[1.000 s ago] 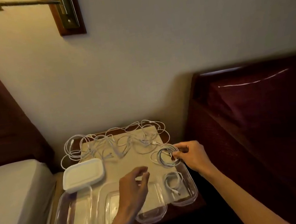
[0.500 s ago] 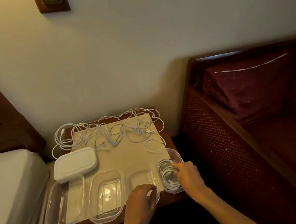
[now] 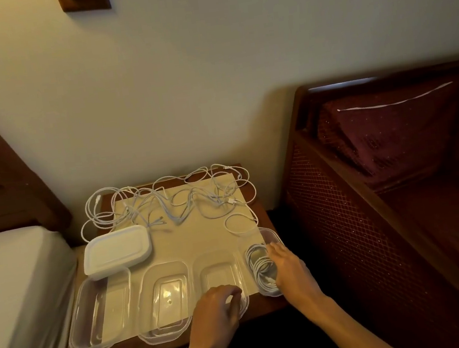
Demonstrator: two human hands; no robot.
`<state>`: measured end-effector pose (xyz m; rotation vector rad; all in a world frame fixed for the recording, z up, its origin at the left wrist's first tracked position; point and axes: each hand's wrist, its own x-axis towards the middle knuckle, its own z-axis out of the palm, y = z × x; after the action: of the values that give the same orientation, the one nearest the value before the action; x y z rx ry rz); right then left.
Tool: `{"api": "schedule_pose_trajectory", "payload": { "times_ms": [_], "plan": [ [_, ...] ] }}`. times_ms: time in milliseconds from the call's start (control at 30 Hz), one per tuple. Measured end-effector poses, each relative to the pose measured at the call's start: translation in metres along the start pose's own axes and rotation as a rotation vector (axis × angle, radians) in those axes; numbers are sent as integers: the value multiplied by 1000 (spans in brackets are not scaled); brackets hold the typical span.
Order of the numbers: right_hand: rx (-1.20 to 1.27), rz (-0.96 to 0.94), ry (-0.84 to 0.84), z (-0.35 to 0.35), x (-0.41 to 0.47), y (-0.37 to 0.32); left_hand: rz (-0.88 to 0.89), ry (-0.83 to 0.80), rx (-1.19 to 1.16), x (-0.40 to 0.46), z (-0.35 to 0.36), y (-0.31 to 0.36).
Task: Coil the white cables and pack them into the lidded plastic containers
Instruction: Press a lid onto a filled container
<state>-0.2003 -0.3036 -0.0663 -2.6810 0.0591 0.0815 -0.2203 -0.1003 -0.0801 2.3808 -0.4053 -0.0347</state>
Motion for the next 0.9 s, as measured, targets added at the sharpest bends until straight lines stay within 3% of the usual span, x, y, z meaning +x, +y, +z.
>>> {"api": "schedule_pose_trajectory", "payload": {
  "times_ms": [167,300,500,633,800,900],
  "plan": [
    [134,-111,234,-14,8,-13,-3,110,-5,13,-15,-1],
    [226,-203,294,-16,28,-61,-33,256,37,33,-49,-11],
    [335,-264,147,4,74,-152,-221,446,107,67,-115,-43],
    [366,-190,37,33,108,-194,-426,537,126,83,-156,-87],
    [349,-62,-76,79,145,-221,-702,452,243,92,-193,-136],
    [381,29,-113,98,158,-226,-783,372,253,91,-200,-158]
  ]
}}
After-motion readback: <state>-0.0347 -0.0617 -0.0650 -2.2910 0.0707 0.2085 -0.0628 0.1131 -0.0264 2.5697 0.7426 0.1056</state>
